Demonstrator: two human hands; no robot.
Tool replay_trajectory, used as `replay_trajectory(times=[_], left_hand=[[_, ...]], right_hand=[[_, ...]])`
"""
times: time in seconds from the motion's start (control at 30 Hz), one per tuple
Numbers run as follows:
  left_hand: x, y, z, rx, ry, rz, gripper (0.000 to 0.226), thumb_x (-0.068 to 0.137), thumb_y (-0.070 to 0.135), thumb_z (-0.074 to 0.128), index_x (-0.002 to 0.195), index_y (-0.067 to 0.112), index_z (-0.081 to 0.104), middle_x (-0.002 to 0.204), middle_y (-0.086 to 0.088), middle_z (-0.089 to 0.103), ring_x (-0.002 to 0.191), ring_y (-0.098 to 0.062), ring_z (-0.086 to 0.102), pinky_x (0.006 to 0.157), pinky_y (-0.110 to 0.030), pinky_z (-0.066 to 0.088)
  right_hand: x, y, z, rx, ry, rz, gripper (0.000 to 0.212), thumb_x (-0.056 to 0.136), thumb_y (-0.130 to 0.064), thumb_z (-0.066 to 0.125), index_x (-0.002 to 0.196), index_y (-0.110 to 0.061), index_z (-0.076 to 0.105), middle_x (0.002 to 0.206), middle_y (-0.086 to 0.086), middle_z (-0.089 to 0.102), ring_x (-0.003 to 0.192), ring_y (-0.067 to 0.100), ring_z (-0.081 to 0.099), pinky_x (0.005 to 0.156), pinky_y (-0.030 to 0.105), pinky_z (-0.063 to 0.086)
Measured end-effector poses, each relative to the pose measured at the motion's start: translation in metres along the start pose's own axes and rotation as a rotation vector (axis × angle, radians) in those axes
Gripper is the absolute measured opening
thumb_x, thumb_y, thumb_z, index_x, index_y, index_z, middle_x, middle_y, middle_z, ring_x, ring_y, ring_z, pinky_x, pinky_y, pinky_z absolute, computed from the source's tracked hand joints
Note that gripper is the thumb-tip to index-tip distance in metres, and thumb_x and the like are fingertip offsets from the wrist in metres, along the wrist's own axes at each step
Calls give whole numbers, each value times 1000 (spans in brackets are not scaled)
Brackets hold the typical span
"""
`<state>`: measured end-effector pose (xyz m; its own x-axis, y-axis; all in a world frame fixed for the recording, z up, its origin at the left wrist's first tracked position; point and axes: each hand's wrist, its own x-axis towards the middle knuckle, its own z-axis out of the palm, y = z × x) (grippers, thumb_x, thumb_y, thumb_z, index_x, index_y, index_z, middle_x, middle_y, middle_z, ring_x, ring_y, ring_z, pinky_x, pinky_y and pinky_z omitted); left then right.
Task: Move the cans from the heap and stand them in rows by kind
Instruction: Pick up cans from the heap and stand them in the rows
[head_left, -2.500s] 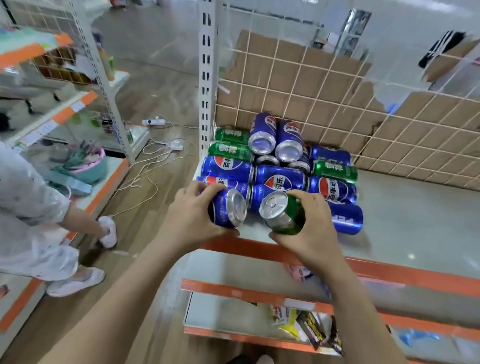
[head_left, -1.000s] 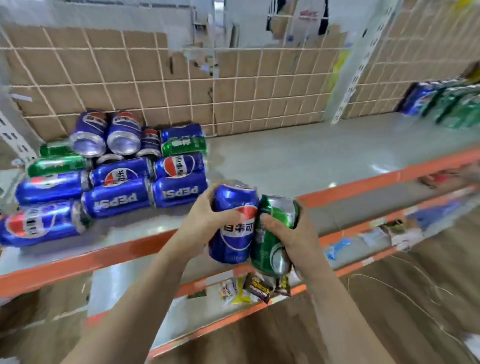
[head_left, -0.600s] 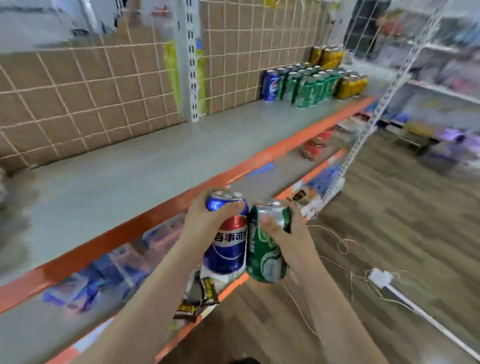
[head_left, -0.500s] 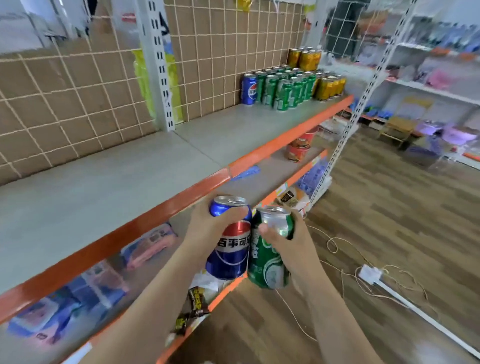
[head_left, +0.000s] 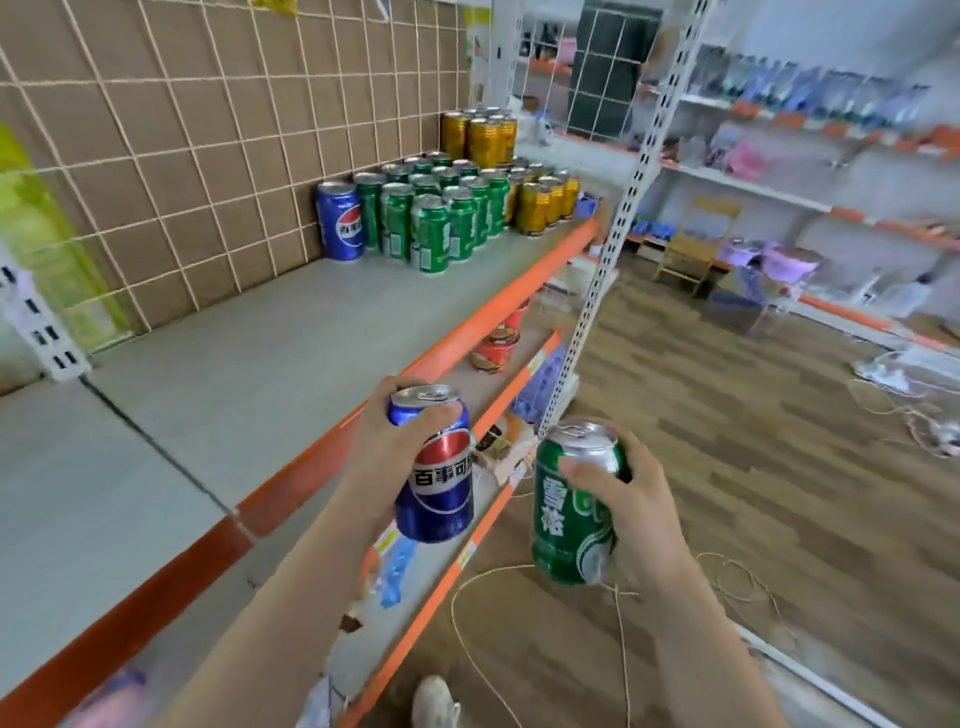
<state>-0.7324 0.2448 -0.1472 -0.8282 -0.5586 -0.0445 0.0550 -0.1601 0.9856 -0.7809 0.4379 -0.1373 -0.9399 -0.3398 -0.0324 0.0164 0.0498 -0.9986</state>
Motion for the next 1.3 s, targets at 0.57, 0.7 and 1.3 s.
replay_trajectory(times=[0.57, 0.7, 1.3], left_hand=[[184, 34, -4, 470, 243, 133, 67, 32, 59, 73, 89, 27, 58, 83, 10, 67, 80, -8, 64, 71, -24, 51], [209, 44, -15, 581, 404, 147, 55, 50, 38, 89, 95, 22, 60, 88, 9, 65, 83, -5, 61, 67, -17, 45], [274, 67, -27, 987, 910, -52, 46, 58, 42, 82, 95, 29, 58, 94, 9, 53, 87, -12, 53, 62, -18, 39]], right_hand=[[257, -28, 56, -236, -227, -243, 52, 52, -50, 72, 96, -25, 61, 86, -11, 68, 82, 5, 64, 71, 23, 50], [313, -32, 87, -317, -437, -322, 56, 51, -60, 65, 99, -32, 59, 91, -18, 66, 88, 0, 61, 76, 24, 49], [487, -96, 186, -629, -1174, -856, 49, 68, -52, 72, 109, -29, 59, 103, -13, 59, 94, 4, 50, 71, 12, 37]])
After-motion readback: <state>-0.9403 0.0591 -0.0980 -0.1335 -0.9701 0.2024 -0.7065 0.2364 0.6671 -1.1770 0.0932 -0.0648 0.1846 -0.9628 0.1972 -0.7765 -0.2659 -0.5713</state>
